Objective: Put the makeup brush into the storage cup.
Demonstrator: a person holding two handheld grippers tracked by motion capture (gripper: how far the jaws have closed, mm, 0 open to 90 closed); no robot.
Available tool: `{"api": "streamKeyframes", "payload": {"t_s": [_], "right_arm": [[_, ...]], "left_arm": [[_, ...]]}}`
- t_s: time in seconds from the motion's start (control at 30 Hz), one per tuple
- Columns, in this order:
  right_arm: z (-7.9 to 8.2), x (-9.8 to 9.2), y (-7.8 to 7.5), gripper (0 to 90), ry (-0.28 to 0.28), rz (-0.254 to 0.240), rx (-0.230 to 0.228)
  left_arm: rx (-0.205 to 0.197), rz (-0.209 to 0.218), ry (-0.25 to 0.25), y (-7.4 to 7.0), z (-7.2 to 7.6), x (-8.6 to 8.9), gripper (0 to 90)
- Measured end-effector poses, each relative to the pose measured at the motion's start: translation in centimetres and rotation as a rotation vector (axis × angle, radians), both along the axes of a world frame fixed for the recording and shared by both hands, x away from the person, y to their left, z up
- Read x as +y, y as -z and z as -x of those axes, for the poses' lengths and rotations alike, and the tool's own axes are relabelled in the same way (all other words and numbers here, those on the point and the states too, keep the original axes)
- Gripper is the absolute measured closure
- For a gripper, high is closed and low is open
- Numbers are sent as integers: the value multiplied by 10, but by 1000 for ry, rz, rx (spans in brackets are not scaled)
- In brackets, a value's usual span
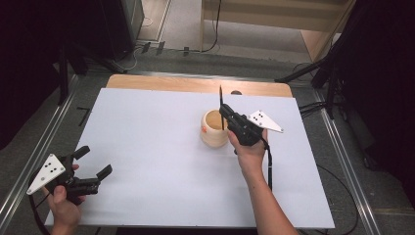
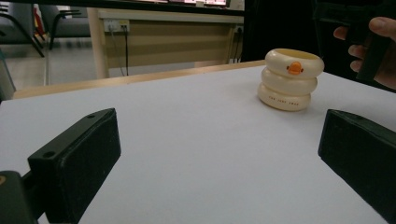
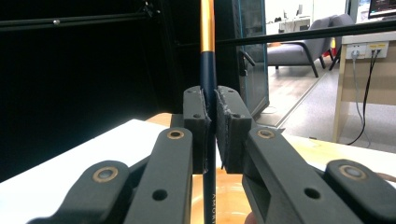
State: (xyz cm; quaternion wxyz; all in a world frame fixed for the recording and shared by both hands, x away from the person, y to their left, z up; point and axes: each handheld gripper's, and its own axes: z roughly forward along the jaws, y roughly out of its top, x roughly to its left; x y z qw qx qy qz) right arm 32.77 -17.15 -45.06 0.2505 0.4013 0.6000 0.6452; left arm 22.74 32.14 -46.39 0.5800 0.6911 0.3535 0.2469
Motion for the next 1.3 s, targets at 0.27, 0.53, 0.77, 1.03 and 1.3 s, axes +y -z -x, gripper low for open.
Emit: {"api": "streamKeyframes", "payload": {"t_s": [0.27, 0.53, 0.77, 1.03, 1.3], "right_arm": [[-6, -3, 1, 844, 14, -7, 7], [-11, -1, -1, 844, 13, 6, 8], [-11, -1, 7, 844, 4, 22, 30], [-9, 0, 20, 843, -3, 47, 57], [-10, 0, 27, 843, -2, 68, 78]], "left_arm": [[1, 1, 0, 0, 0, 0, 0], [0, 4, -2, 0, 0, 0, 0], [-1, 1, -1, 0, 0, 1, 0], [1, -6, -1, 1, 0, 0, 0], [0, -4, -3, 0, 0, 1, 0]]}}
